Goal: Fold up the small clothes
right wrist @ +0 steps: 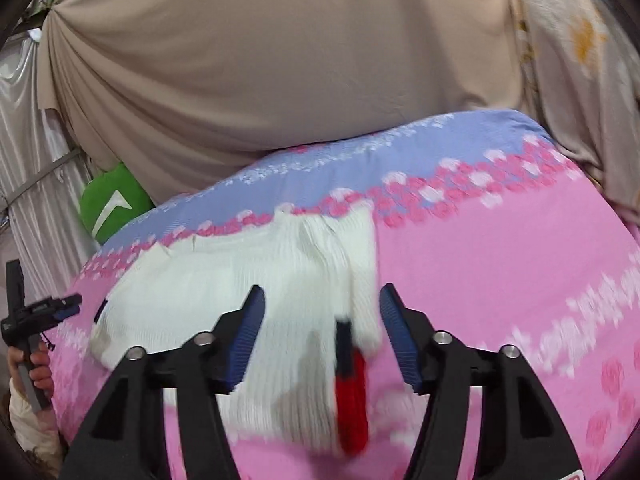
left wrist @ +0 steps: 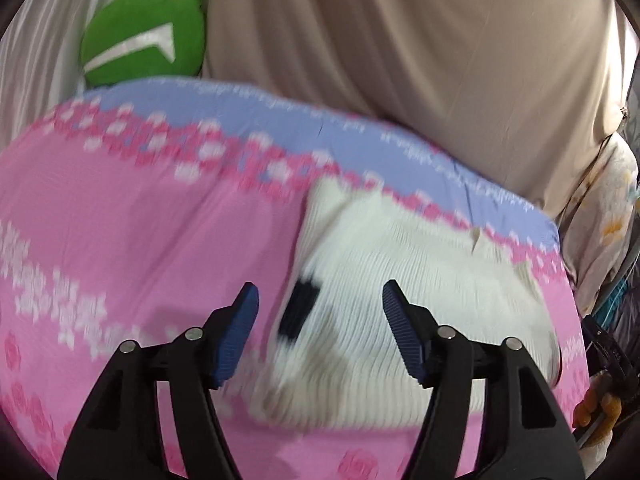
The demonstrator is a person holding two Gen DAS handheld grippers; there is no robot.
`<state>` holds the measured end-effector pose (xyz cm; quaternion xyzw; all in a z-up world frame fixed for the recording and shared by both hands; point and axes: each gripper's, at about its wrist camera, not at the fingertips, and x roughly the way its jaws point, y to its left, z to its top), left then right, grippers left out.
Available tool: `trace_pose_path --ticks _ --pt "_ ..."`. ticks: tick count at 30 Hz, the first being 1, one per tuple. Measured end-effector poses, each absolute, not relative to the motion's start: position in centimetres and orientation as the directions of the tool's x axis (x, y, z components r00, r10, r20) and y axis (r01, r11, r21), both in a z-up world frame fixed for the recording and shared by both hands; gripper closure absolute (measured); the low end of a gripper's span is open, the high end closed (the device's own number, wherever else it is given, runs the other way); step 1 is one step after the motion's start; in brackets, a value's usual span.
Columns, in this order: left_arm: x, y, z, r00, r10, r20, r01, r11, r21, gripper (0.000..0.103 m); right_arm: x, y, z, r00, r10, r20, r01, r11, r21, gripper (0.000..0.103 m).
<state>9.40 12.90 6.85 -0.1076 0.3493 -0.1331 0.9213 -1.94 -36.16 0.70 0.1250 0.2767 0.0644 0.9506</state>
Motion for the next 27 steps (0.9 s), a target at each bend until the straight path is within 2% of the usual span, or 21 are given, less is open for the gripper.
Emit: trace_pose_path --ticks 4,7,8,9,10,12,14,16,18,22,24,27 --pt "15.6 9.3 6.3 0.665 -0.364 -0.652 0.222 0.93 -0.292 0.028 5.0 -34.7 -0.6 0.777 0.206 -0.595 -0.049 0.962 0.269 0.039" --pt "19.2 7.3 4.4 0.602 -0.364 -0.711 0.205 0.931 -0.303 0.031 8.8 -34.3 -3.2 0.708 0.18 -0.683 -0.003 0.968 0.252 0.04" --pt "20.3 6.5 3.4 0.574 -0.365 -0.733 0.203 0.931 -0.305 0.051 9.6 -34.1 -3.8 0.693 0.173 -0.7 -0.001 0.971 0.239 0.045" --pt "20.9 6.1 2.8 0.556 -0.362 -0.748 0.203 0.932 -0.3 0.065 10.0 -34.0 -4.1 0.685 0.176 -0.707 -0.008 0.972 0.234 0.076" --pt "21.4 5.8 2.5 0.545 -0.361 -0.757 0.209 0.932 -0.295 0.094 10.0 -34.0 -3.7 0.687 0.214 -0.695 -0.033 0.964 0.264 0.094" --pt "21.8 5.7 3.0 0.562 -0.363 -0.744 0.216 0.932 -0.292 0.096 8.7 -34.2 -1.5 0.757 0.235 -0.61 -0.067 0.956 0.286 0.095" --pt "21.4 6.2 5.1 0.627 -0.359 -0.691 0.227 0.933 -0.278 0.096 7.2 -35.0 1.5 0.828 0.252 -0.501 -0.096 0.944 0.317 0.096" --pt "21.1 7.0 6.9 0.678 -0.355 -0.644 0.223 0.934 -0.28 0.096 6.8 -35.8 3.1 0.859 0.253 -0.445 -0.1 0.935 0.34 0.096" --pt "22.1 7.2 7.2 0.698 -0.319 -0.641 0.202 0.947 -0.252 0.096 8.4 -36.1 2.2 0.854 0.189 -0.485 -0.047 0.956 0.289 0.096" --pt "25.6 6.0 2.0 0.617 -0.241 -0.749 0.161 0.97 -0.18 0.096 13.6 -36.4 -4.8 0.696 0.141 -0.704 0.046 0.97 0.24 0.096" --pt "25.3 5.8 1.2 0.636 -0.232 -0.736 0.167 0.972 -0.163 0.096 13.0 -36.7 -4.2 0.717 0.148 -0.681 0.054 0.962 0.266 0.095" --pt "23.8 5.6 2.6 0.675 -0.22 -0.704 0.175 0.975 -0.137 0.091 10.5 -37.0 -1.7 0.783 0.101 -0.614 0.082 0.962 0.262 0.089"
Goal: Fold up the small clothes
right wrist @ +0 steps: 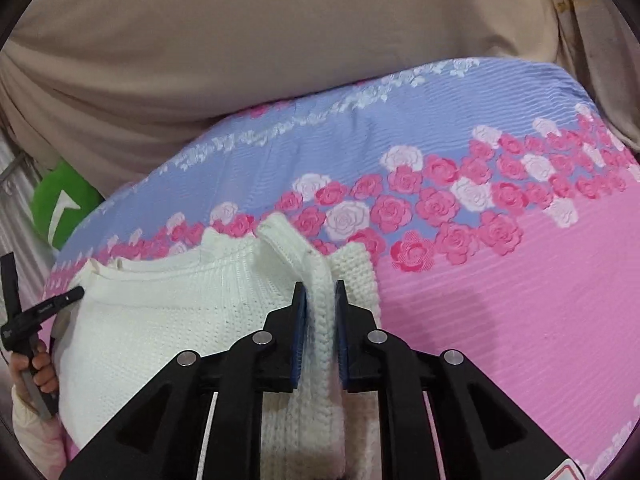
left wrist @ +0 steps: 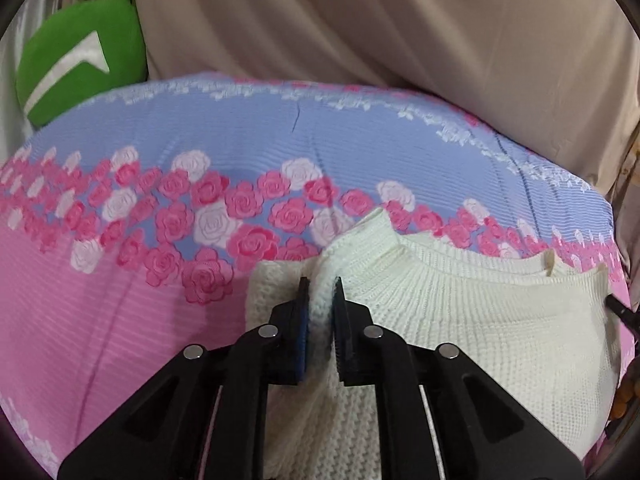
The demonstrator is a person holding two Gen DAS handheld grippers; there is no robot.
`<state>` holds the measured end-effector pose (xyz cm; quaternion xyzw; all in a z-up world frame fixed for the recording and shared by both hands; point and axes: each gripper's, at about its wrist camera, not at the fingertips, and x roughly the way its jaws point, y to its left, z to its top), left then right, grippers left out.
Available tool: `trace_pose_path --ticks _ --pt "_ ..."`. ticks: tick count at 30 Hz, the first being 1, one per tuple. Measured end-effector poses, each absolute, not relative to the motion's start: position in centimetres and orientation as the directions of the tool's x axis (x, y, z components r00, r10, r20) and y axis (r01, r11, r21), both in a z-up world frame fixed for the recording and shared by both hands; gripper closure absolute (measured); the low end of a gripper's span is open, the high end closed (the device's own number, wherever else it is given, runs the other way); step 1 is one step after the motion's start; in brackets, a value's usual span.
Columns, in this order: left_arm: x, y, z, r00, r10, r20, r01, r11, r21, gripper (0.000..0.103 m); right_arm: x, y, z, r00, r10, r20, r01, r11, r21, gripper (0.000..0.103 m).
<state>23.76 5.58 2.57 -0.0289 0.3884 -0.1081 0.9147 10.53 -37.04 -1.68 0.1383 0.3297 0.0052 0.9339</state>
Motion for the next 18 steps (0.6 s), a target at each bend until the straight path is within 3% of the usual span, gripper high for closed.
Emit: trace_pose_path --ticks 1,4,7,12,16,18 --pt "23.0 5.7 3.1 0.696 -0.203 -0.689 0.166 0.979 -0.121 0.089 9.4 -36.9 -1.0 0.799 0.078 -0.596 0.087 0.966 0.243 0.082" --pt "19.6 6.1 5.1 0.751 -0.166 -0.639 0.153 0.985 -0.076 0.088 5.8 -35.8 -0.2 0.825 0.077 -0.56 0.058 0.974 0.219 0.082" --pt "15.6 6.1 6.4 0.753 -0.226 -0.618 0.208 0.973 -0.103 0.084 2.1 -33.2 -0.6 0.823 0.128 -0.553 -0.015 0.979 0.204 0.082" --pt "10.1 3.6 3.8 0.652 -0.343 -0.676 0.347 0.928 -0.136 0.083 -0.9 -28.5 -4.0 0.74 0.249 -0.624 -0.156 0.967 0.201 0.082" --pt "9.6 5.3 0.2 0.632 -0.227 -0.741 0.256 0.964 -0.076 0.083 -1.7 -31.1 -6.8 0.71 0.14 -0.69 -0.042 0.987 0.157 0.099" --pt "9.1 7.9 0.1 0.629 -0.273 -0.728 0.248 0.958 -0.144 0.091 -3.0 -34.0 -7.2 0.713 0.122 -0.69 0.028 0.979 0.202 0.103"
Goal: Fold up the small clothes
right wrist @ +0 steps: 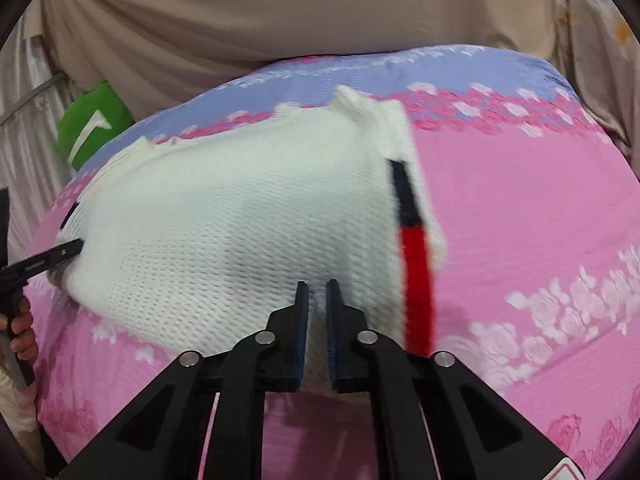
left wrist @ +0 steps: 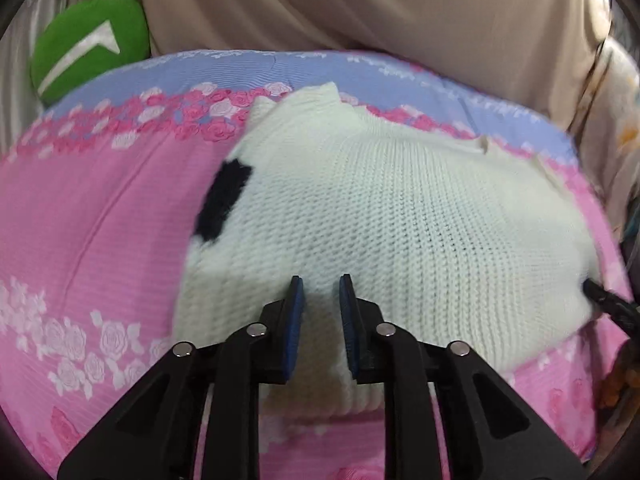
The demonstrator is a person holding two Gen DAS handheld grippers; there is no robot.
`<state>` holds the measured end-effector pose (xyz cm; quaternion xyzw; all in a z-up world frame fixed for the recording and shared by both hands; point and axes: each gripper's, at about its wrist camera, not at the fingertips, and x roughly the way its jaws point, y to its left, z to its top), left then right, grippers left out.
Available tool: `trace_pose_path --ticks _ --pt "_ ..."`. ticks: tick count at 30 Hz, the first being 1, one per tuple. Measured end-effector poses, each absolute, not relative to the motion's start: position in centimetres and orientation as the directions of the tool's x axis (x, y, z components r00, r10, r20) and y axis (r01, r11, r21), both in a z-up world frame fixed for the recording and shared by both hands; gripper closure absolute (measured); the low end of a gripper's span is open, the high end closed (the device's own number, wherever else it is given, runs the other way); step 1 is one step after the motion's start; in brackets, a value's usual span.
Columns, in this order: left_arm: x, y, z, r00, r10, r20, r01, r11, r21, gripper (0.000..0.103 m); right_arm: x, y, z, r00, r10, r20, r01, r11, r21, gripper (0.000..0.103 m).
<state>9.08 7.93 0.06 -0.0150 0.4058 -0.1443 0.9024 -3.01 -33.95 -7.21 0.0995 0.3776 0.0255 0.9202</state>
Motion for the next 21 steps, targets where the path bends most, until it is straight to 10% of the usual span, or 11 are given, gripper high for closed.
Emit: trace_pose_path --ticks 14,21 --pt "7.3 2.0 2.3 0.642 -0.309 -0.702 0.32 0.94 -0.122 0.094 -1.5 -18.4 -6.5 0.653 0.378 -0.656 -0.34 0.921 0.192 0.09" --pt "7.7 5.3 -0.1 0.626 -0.246 -0.74 0.251 0.962 -0.107 0.094 -2.3 -24.4 -7.9 0.687 0.232 -0.689 -0.177 0.973 0.15 0.101"
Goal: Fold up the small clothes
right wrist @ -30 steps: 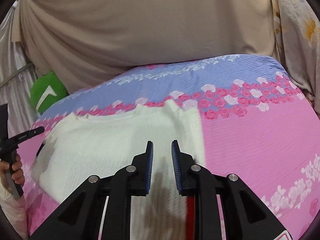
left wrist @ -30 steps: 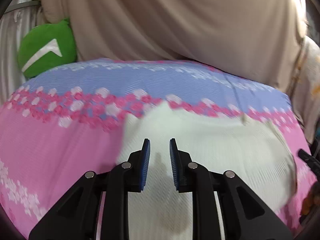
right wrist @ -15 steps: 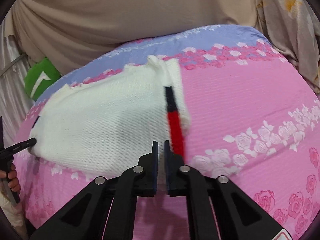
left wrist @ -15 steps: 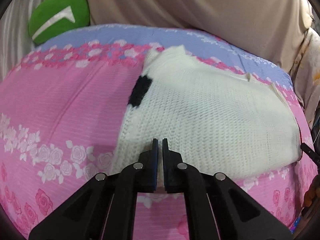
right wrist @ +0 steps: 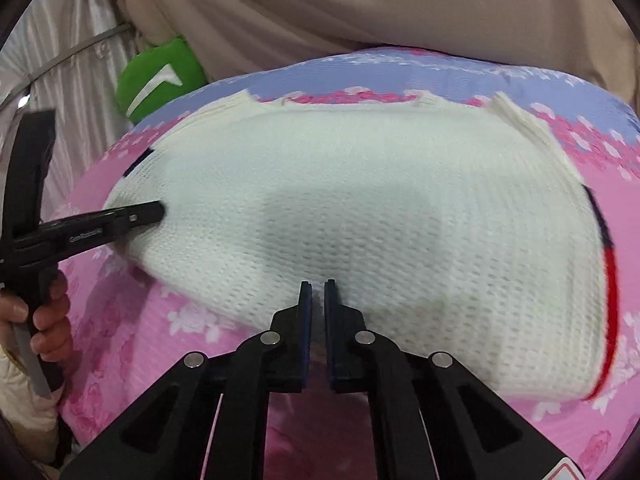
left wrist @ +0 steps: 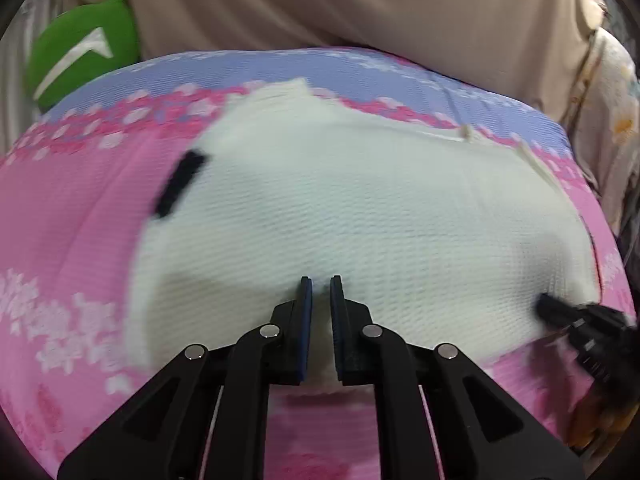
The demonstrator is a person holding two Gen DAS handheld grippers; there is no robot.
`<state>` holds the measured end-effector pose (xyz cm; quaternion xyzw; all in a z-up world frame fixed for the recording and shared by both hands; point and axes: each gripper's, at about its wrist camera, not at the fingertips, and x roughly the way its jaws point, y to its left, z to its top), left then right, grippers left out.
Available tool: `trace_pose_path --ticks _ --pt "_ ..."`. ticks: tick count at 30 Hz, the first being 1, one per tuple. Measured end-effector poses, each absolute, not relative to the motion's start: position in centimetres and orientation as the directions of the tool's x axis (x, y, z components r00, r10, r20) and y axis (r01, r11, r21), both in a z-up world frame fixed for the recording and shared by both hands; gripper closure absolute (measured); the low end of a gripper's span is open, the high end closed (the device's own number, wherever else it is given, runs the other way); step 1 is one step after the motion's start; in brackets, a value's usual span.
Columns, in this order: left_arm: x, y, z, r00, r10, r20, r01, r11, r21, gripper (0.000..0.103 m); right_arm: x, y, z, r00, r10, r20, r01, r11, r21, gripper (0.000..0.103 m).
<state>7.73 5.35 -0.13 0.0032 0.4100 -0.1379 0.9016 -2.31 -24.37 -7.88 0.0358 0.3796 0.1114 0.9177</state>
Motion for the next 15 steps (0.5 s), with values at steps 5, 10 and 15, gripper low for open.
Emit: trace_pose_path --ticks 5,10,15 --pt "6.7 10.7 -1.1 0.611 -0.253 -0.75 0.185 0.967 -0.176 0.098 -5.2 -33.3 -8.0 0.718 0.142 -0.682 0.022 0.974 0.226 0.103" --pt "5.6 10.6 1.4 0.644 -0.242 -0.726 0.16 0.97 -0.181 0.098 -5.7 -34.7 -5.4 0.761 0.035 -0.648 0.105 0.979 0.176 0.089" --pt "7.7 5.2 5.8 0.699 -0.305 -0.647 0.276 0.95 -0.149 0.091 -0.7 -27.8 -2.1 0.775 0.241 -0.584 -0.15 0.968 0.201 0.088"
